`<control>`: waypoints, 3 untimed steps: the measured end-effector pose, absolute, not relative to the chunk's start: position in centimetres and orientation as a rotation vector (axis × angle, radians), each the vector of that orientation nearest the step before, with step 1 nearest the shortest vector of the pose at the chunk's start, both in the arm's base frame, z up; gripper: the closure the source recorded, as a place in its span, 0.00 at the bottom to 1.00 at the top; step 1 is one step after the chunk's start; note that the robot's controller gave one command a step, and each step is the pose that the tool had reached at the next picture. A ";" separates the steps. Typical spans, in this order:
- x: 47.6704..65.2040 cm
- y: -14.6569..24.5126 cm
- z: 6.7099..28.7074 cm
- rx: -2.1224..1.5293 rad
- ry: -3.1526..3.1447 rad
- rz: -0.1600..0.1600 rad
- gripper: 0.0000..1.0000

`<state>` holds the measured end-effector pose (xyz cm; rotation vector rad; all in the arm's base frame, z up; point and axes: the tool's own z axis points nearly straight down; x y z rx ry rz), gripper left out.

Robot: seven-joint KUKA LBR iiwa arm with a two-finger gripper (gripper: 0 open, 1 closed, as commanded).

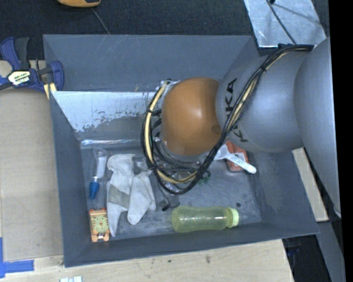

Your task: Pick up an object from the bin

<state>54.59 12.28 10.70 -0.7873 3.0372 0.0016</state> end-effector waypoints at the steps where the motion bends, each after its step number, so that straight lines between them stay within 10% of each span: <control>1: 54.6 12.3 10.7 -0.787 3.037 0.002 0.00; 2: 54.8 12.2 10.3 -0.861 3.018 0.000 0.00; 3: 54.8 13.6 8.0 -0.932 2.998 -0.001 1.00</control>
Offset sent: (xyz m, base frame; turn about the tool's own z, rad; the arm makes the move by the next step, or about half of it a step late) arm 0.0041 -0.0044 -0.0167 -0.1562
